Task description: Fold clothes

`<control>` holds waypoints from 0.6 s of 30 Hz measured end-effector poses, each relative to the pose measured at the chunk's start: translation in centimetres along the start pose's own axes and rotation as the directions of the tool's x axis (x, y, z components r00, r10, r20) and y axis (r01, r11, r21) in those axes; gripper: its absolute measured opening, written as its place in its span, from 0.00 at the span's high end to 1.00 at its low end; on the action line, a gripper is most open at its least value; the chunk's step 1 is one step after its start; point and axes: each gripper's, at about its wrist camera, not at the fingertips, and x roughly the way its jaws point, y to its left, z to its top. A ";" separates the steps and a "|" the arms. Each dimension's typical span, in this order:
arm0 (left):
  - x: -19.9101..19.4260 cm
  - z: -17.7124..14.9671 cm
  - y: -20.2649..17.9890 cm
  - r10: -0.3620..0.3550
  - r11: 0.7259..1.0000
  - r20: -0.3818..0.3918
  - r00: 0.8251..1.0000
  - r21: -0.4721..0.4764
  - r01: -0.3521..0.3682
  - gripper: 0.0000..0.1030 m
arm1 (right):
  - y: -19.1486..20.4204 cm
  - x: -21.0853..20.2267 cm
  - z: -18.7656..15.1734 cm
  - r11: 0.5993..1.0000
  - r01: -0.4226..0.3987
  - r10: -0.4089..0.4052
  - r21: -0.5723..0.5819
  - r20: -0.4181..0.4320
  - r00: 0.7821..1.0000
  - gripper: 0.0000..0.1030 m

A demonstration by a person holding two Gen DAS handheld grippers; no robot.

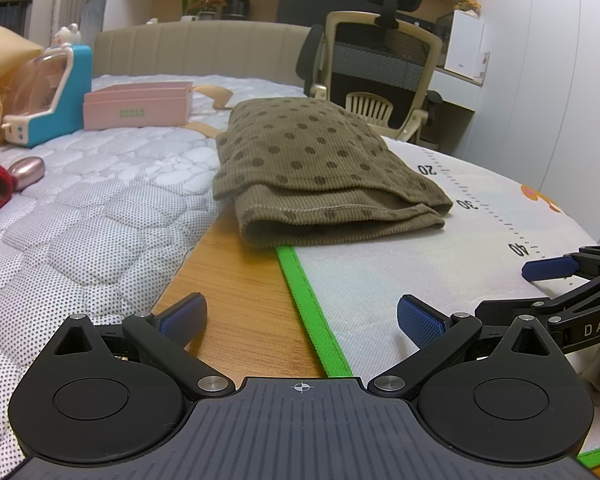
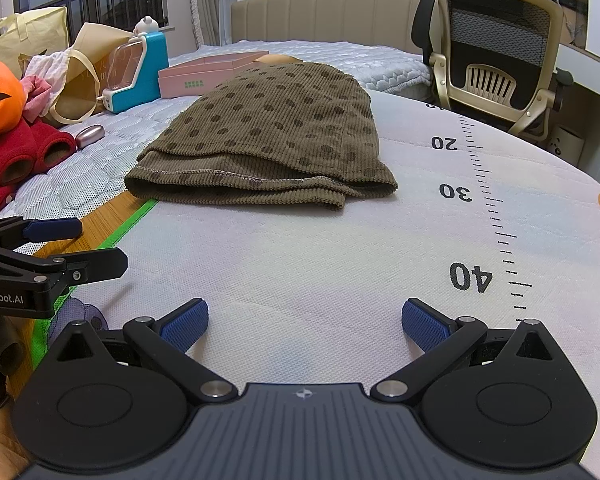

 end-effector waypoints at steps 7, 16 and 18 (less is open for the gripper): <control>0.0 0.0 0.0 0.000 1.000 0.000 1.000 -0.001 0.000 0.00 | 0.0 0.0 0.0 1.000 0.000 0.000 0.000 0.000 1.000 0.00; -0.1 0.0 0.0 0.001 1.000 -0.004 1.000 0.001 -0.001 0.00 | 0.0 0.0 0.0 1.000 0.004 -0.004 -0.005 -0.003 1.000 0.00; -0.1 0.0 -0.1 0.003 1.000 -0.009 1.000 0.007 -0.003 0.00 | 0.2 0.0 0.0 1.000 0.014 -0.014 -0.014 -0.009 1.000 0.00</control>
